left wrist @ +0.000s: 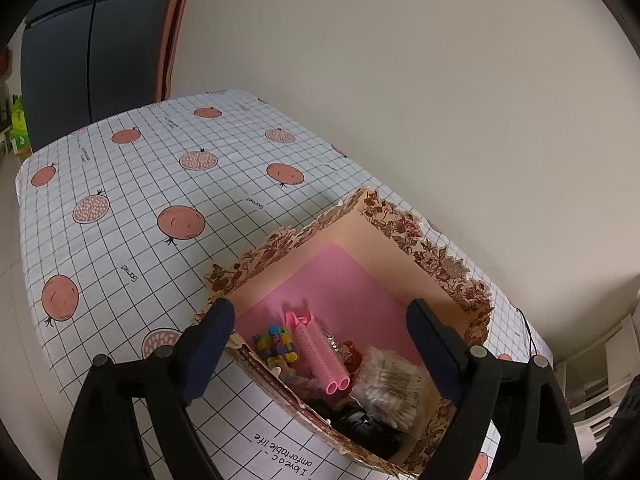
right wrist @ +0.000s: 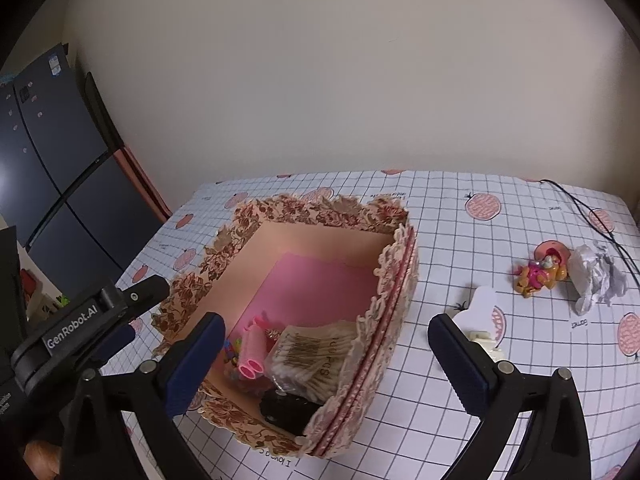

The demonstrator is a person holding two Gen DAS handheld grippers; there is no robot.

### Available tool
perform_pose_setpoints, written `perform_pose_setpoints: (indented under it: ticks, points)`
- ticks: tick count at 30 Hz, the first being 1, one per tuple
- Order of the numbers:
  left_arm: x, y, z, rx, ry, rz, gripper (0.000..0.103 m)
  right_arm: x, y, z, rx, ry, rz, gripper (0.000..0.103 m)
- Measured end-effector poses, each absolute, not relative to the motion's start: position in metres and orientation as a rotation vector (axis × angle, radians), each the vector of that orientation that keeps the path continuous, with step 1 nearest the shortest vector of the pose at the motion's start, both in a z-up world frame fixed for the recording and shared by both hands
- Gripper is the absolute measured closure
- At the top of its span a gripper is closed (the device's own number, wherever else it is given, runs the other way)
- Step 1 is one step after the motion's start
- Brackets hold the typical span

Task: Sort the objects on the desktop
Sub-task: 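Withdraw both open tools from the box toward the clip and paper ball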

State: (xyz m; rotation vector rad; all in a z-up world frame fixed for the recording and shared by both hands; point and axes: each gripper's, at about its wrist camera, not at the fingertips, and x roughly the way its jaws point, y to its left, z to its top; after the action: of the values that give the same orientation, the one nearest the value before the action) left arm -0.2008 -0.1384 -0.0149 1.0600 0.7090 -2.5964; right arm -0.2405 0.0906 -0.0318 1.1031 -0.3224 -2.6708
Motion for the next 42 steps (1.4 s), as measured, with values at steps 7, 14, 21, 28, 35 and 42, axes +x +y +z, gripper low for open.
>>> perform_pose_setpoints:
  ticks: [7,14,21,28,35,42]
  points:
    - [-0.201,-0.124,-0.012,1.023,0.766,-2.677,0.013,-0.236,0.105,-0.025,1.072,-0.294,-2.706,0.000]
    - [-0.196,-0.091,0.005,0.898,0.574,-2.720,0.013,-0.230,0.137,-0.019,1.072,-0.319,-2.736,0.000]
    - [-0.194,-0.062,0.014,0.890,0.577,-2.795,0.013,-0.218,0.190,-0.006,0.997,-0.397,-2.839,0.000]
    - [-0.193,-0.013,0.023,0.880,0.586,-2.908,0.013,-0.207,0.242,0.000,0.974,-0.506,-2.897,0.000]
    - [-0.198,0.041,0.028,0.926,0.464,-3.019,0.013,-0.196,0.281,0.003,0.980,-0.525,-2.945,0.000]
    - [-0.206,0.086,0.019,1.036,0.375,-3.075,0.013,-0.193,0.313,-0.006,1.035,-0.552,-2.973,0.000]
